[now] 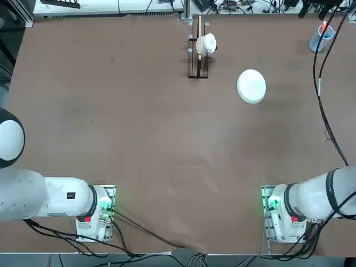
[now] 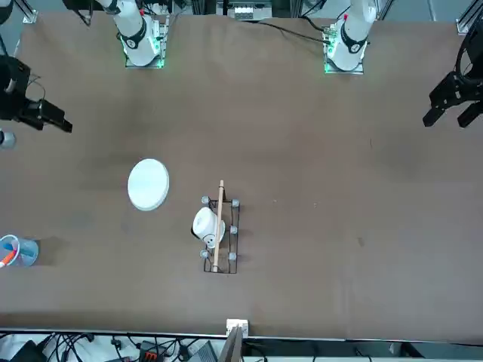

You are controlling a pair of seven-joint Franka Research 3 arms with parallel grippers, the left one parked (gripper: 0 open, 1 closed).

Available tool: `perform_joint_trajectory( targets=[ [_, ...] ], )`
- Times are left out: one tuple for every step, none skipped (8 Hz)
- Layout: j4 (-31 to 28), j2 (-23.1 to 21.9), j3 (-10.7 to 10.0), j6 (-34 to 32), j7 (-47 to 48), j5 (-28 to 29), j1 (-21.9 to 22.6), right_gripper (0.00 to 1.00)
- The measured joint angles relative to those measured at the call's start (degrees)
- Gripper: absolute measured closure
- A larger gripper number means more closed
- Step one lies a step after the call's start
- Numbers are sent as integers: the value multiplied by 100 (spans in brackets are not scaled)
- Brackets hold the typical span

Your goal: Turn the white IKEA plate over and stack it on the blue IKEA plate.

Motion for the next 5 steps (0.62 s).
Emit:
perform_joint_trajectory(
  targets=[
    [-224, -169, 0, 60, 11, 4, 0, 0],
    [-307, -221, 7, 90, 23, 10, 1, 0],
    [-324, -214, 28, 106, 29, 17, 8, 0],
    [-330, -198, 90, 116, 35, 18, -3, 0],
    [-338, -179, 367, 125, 77, 18, -201, 0]
  ],
)
